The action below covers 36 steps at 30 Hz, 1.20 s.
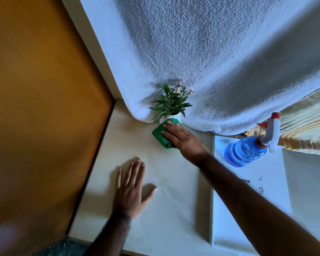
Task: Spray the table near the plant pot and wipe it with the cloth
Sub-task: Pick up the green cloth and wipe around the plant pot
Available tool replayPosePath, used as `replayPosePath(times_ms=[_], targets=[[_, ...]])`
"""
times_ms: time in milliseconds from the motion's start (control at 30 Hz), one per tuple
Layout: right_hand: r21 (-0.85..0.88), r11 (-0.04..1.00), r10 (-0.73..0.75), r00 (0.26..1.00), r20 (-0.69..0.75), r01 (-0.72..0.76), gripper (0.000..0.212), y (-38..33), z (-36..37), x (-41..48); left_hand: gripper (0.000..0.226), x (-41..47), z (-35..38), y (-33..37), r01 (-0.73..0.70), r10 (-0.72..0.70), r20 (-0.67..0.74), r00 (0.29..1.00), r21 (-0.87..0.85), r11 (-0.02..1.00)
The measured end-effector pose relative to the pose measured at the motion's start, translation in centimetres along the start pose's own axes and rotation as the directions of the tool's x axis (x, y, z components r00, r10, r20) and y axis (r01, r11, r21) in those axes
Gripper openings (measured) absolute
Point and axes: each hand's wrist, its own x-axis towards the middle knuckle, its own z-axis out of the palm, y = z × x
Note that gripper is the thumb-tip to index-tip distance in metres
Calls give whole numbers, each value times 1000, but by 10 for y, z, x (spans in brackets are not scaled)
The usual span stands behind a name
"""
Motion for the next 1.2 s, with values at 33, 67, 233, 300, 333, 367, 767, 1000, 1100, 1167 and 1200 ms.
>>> replayPosePath(times_ms=[33, 67, 233, 300, 333, 367, 767, 1000, 1100, 1167, 1200], targets=[[13, 1000, 19, 999, 26, -20, 48, -1, 2, -2, 96, 0, 1, -1, 0, 0, -1, 1000, 0, 1000], [30, 999, 41, 998, 57, -43, 50, -3, 4, -3, 95, 0, 2, -2, 1, -1, -3, 1000, -4, 1000], [104, 987, 110, 987, 120, -123, 51, -7, 12, -7, 94, 0, 3, 0, 1, -1, -4, 1000, -14, 1000], [146, 978, 132, 982, 132, -151, 47, -8, 15, -9, 94, 0, 1, 0, 4, -4, -7, 1000, -14, 1000], [175, 968, 150, 976, 159, -178, 53, -9, 15, -10, 94, 0, 0, 0, 3, -4, -9, 1000, -13, 1000], [200, 958, 168, 967, 193, -207, 59, -9, 15, -10, 94, 0, 0, 0, 2, -2, -11, 1000, -12, 1000], [172, 969, 171, 984, 56, -178, 51, -44, -29, -50, 89, 4, -8, 3, 10, -10, -10, 1000, -22, 1000], [109, 898, 434, 898, -69, -426, 57, -49, -43, -153, 89, 7, -20, 9, 40, -36, 98, 995, -34, 999], [35, 845, 535, 841, -86, -534, 69, -49, -40, -196, 90, 8, -23, 8, 35, -29, 137, 990, -45, 998], [-20, 816, 573, 814, -95, -577, 74, -49, -35, -219, 91, 8, -24, 8, 41, -34, 151, 988, -47, 998], [-36, 801, 592, 800, -95, -597, 74, -48, -33, -229, 91, 8, -25, 10, 42, -34, 156, 987, -47, 998]])
